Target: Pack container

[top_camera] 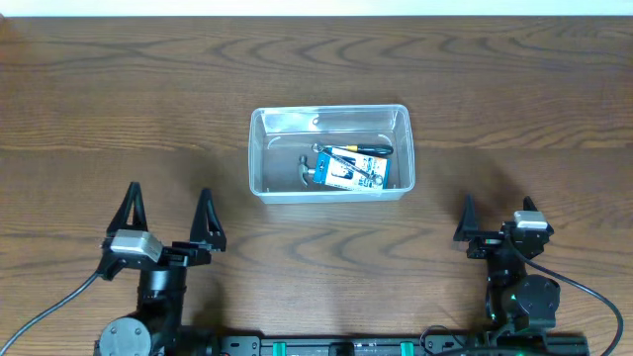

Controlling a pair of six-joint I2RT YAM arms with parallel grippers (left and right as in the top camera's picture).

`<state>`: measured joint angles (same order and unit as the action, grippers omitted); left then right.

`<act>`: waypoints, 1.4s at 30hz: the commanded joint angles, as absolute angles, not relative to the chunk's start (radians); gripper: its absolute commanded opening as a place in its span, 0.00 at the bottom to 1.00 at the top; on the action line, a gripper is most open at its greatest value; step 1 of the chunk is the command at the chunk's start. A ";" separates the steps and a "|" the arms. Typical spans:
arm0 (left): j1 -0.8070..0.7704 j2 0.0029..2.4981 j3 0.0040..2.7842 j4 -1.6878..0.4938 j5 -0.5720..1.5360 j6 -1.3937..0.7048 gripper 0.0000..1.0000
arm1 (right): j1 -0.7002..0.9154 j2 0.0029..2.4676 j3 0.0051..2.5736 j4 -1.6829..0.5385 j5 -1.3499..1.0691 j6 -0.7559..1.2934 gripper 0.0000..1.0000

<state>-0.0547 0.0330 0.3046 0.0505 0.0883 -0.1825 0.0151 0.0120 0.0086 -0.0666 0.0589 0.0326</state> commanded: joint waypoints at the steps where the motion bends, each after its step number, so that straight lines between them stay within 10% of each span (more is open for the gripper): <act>1: -0.033 0.010 0.264 0.055 0.058 -0.260 0.98 | 0.006 0.006 0.006 -0.070 0.055 0.021 0.99; 42: -0.032 0.002 0.004 -0.064 -0.113 -0.271 0.98 | 0.006 0.006 0.006 -0.070 0.055 0.021 0.99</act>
